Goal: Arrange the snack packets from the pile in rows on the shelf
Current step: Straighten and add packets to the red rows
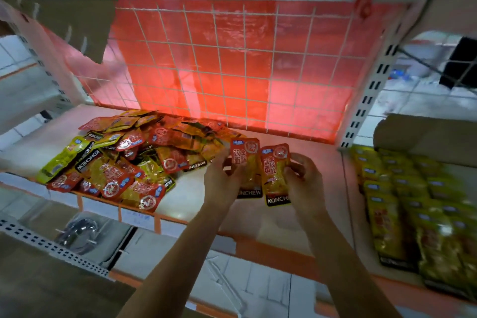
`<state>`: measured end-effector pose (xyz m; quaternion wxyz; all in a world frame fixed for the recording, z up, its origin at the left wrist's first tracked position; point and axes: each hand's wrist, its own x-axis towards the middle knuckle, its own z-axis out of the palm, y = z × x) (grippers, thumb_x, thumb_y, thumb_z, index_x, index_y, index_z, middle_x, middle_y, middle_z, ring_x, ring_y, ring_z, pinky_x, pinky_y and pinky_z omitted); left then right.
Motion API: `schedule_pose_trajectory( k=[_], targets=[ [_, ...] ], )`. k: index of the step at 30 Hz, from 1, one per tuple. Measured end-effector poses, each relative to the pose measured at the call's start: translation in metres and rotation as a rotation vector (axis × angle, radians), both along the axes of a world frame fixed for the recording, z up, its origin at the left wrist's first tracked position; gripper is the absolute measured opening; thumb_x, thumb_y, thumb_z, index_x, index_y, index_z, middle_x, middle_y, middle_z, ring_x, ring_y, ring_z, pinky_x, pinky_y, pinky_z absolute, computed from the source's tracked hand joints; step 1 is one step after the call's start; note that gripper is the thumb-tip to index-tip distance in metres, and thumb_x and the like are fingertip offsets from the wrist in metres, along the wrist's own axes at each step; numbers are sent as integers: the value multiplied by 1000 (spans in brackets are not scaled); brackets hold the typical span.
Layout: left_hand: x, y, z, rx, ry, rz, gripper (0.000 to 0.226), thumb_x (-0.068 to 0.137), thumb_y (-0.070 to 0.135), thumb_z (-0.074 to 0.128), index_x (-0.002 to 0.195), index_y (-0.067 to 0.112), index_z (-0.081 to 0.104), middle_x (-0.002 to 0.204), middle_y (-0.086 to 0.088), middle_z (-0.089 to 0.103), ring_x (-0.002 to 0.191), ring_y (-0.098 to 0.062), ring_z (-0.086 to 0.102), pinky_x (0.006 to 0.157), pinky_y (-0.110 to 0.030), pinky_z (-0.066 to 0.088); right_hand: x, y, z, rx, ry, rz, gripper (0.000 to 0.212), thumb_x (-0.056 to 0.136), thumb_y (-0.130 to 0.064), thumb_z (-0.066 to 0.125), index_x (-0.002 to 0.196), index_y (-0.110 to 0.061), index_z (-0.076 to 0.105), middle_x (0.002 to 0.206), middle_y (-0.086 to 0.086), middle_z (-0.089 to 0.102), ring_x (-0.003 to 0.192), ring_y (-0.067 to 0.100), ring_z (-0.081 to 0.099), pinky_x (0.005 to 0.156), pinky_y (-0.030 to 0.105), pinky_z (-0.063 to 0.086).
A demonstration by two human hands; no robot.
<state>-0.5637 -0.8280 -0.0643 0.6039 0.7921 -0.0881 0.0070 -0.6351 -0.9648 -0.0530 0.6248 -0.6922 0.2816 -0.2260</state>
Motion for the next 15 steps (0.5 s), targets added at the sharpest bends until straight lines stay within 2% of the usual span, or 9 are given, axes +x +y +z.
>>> schedule_pose_trajectory(
  k=[3, 5, 8, 11, 13, 15],
  targets=[
    [-16, -37, 2, -15, 66, -90, 21, 82, 21, 71, 102, 17, 70, 90, 10, 71, 87, -15, 67, 79, -38, 57, -27, -32, 2, 4, -52, -59, 22, 84, -18, 67, 101, -31, 62, 92, -4, 71, 81, 17, 68, 70, 37, 56],
    [-31, -62, 4, -40, 106, -139, 21, 81, 17, 72, 102, 15, 68, 91, 6, 71, 86, -16, 68, 78, -40, 57, -47, -54, 4, 3, -85, -91, 17, 83, -16, 69, 95, -27, 65, 81, -7, 70, 70, 12, 62, 64, 32, 50],
    [-56, -101, 9, -101, 157, -231, 27, 76, 27, 73, 100, 17, 67, 94, -1, 72, 86, -19, 69, 79, -42, 57, -81, -88, 9, 14, -122, -131, 16, 83, -8, 69, 90, -22, 68, 67, -5, 62, 62, 11, 49, 58, 30, 40],
    [-84, -143, 11, -100, 175, -280, 23, 85, 30, 71, 101, 14, 66, 95, -5, 72, 85, -18, 69, 80, -42, 58, -117, -125, 11, 19, -125, -197, 27, 80, -3, 69, 78, -29, 62, 67, -5, 62, 66, 15, 51, 62, 33, 41],
    [-105, -171, 14, -101, 152, -327, 15, 86, 30, 70, 94, 18, 67, 88, -2, 72, 82, -18, 69, 80, -44, 58, -142, -151, 14, 22, -134, -228, 27, 78, 1, 68, 74, -25, 61, 67, -3, 60, 68, 17, 50, 63, 33, 40],
    [-126, -200, 19, -85, 119, -364, 12, 83, 34, 71, 88, 24, 66, 83, 2, 71, 79, -18, 68, 77, -41, 55, -165, -180, 15, 15, -116, -255, 22, 75, 2, 68, 83, -19, 65, 74, 1, 64, 72, 18, 57, 67, 33, 45]
  ],
)
